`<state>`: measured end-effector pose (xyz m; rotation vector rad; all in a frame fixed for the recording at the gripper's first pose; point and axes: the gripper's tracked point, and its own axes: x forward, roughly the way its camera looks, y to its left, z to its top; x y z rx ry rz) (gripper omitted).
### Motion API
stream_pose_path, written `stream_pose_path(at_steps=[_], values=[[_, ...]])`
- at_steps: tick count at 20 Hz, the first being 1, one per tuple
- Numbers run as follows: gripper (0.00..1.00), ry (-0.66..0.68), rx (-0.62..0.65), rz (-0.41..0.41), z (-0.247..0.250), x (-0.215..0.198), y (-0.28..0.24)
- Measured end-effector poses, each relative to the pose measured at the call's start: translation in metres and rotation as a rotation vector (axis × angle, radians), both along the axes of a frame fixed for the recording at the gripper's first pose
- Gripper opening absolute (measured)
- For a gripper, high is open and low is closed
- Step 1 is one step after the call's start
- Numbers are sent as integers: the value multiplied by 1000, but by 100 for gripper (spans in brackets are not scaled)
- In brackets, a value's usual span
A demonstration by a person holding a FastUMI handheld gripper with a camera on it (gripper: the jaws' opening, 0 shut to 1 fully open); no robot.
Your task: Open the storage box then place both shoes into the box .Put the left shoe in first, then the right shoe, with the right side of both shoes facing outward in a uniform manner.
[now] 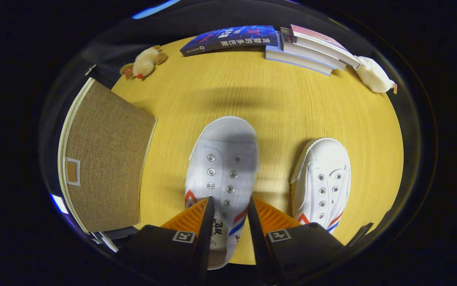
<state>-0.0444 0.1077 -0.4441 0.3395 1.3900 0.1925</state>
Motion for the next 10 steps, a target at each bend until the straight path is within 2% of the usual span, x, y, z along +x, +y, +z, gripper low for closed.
stream_pose_path(at_steps=[1,3,7,10], values=[[21,7,14,-39,2,0,2],[13,27,45,-107,6,-2,1],[13,38,98,-204,31,-5,8],[13,5,123,-234,57,-5,11]])
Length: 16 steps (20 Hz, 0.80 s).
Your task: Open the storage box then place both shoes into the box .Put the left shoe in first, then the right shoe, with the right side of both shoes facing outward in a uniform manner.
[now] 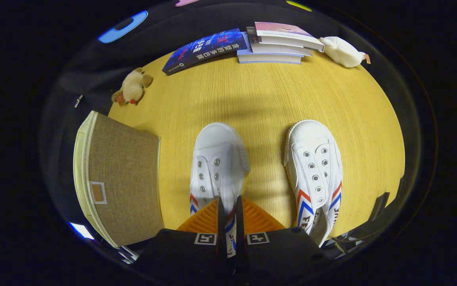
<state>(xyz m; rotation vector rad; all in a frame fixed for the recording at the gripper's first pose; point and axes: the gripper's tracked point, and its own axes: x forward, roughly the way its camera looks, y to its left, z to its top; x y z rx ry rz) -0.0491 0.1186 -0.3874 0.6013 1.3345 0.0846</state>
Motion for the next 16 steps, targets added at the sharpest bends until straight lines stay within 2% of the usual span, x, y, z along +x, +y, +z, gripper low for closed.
stream_pose_path(at_steps=[5,11,16], values=[[13,-79,72,-109,58,17,-9],[13,-212,119,-70,144,53,-6],[13,-229,222,-22,197,72,49]])
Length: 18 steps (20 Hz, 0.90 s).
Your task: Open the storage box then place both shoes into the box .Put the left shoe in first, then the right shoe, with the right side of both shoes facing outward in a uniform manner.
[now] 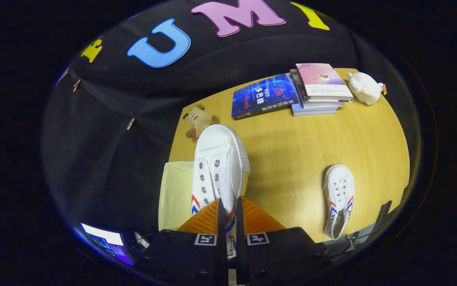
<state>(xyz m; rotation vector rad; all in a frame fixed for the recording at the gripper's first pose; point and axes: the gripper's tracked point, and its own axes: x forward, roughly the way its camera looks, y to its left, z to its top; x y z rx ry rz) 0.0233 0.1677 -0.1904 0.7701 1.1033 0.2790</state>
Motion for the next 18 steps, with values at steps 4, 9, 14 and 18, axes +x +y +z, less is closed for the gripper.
stream_pose_path(at_steps=[4,9,14,18], values=[[13,36,76,60,18,-3,62],[13,130,98,92,10,-8,126],[13,216,62,96,-16,-8,168],[13,234,0,71,-39,-1,182]])
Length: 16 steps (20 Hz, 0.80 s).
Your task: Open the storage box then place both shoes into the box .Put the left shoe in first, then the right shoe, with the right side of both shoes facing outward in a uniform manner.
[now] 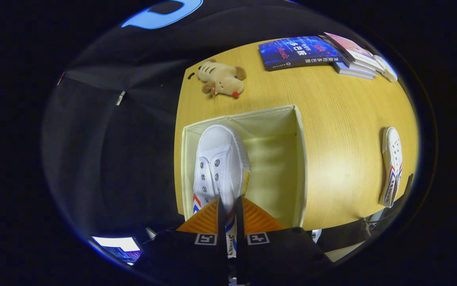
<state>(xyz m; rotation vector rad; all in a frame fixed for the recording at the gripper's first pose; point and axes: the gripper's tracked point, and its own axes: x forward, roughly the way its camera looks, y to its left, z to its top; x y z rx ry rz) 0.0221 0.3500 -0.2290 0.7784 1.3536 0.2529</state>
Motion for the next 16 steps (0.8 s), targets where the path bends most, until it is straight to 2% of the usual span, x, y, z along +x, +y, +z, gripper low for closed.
stream_pose_path(at_steps=[4,10,11,12,15,16], values=[[13,38,5,-31,-13,2,16],[13,24,26,-7,-29,4,33],[23,21,59,-14,-26,6,39],[28,3,66,-16,-24,10,41],[63,-51,52,20,-15,12,31],[68,-63,62,29,-11,12,30]])
